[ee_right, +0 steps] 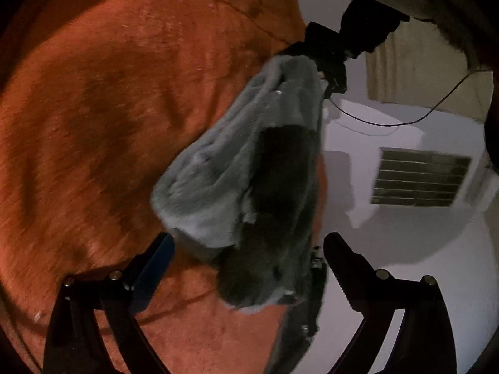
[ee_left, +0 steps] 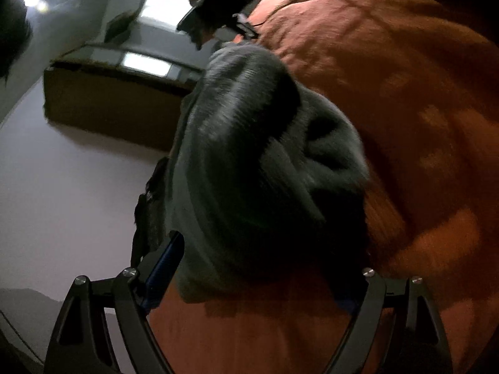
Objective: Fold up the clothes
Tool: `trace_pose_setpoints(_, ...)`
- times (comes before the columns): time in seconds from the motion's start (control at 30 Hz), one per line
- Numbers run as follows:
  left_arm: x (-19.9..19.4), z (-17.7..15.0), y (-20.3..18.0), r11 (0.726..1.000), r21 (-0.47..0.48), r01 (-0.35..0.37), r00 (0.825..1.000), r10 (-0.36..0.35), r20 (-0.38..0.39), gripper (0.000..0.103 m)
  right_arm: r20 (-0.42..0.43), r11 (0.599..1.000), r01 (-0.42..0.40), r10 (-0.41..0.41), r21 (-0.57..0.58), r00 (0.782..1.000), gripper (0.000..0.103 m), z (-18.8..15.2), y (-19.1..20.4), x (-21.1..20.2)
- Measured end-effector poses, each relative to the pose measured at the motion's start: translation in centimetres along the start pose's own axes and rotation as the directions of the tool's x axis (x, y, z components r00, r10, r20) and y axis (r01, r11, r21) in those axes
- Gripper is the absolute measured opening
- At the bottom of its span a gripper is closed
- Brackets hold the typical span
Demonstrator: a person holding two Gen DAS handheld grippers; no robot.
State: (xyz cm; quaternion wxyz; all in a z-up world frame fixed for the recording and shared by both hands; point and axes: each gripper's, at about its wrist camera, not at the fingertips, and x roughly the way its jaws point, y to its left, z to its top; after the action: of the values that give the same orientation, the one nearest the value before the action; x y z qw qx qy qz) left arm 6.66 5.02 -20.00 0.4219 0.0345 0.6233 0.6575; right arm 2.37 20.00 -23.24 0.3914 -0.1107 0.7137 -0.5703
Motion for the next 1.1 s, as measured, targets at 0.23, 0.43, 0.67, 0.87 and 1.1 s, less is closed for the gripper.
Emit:
trace_pose_setpoints(0.23, -0.3, 2.0, -0.7, 0.998, -0.044, 0.038, 0.998, -0.036, 0.056, 0.086, 0.028, 0.998, -0.023, 0.022, 0.062, 0.999, 0.096, 1.7, -0.3, 0.6)
trace_pose_setpoints(0.43, 1.3, 2.1, -0.8, 0.998, -0.062, 0.031, 0.997, -0.027, 0.074, 0.086, 0.076, 0.999, -0.044, 0.043, 0.021, 0.996, 0.097, 2.4, 0.6, 0.9)
trace_pose_setpoints(0.67, 1.5, 2.2, 0.0, 0.998, -0.043, 0.042, 0.994, -0.038, 0.099, 0.081, 0.091, 0.995, -0.100, 0.098, 0.017, 0.991, 0.096, 2.9, 0.2, 1.3)
trace_pose_setpoints(0.87, 1.5, 3.7, 1.9, 0.989, -0.102, 0.109, 0.993, -0.103, 0.055, 0.056, 0.063, 0.971, -0.207, 0.201, 0.123, 0.978, 0.051, 4.5, -3.9, 0.9)
trace_pose_setpoints(1.1, -0.6, 4.4, 9.0, 0.878, -0.414, 0.239, 0.971, -0.224, 0.085, 0.050, 0.034, 0.784, -0.275, 0.310, 0.556, 0.950, 0.040, 2.1, -13.0, -0.3)
